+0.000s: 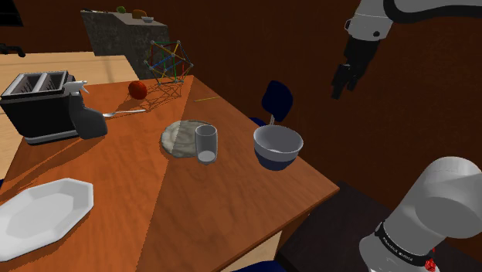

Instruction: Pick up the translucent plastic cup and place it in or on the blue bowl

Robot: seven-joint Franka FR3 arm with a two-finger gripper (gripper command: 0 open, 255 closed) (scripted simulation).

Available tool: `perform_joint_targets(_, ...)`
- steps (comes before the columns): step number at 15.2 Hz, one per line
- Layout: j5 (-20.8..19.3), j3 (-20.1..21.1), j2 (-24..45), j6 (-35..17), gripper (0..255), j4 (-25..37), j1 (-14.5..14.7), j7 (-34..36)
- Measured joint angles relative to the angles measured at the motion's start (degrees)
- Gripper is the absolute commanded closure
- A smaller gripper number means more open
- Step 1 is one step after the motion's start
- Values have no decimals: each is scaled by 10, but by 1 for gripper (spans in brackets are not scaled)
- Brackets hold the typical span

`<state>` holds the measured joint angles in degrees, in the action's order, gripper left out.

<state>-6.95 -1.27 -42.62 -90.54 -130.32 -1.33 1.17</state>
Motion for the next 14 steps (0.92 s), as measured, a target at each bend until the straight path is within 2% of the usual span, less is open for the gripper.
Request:
perform_joint_targets(4, 12, 17, 25, -17, 0, 3, 5, 24)
perform_joint_targets(14, 47, 88, 197, -100, 0, 75, 25, 131)
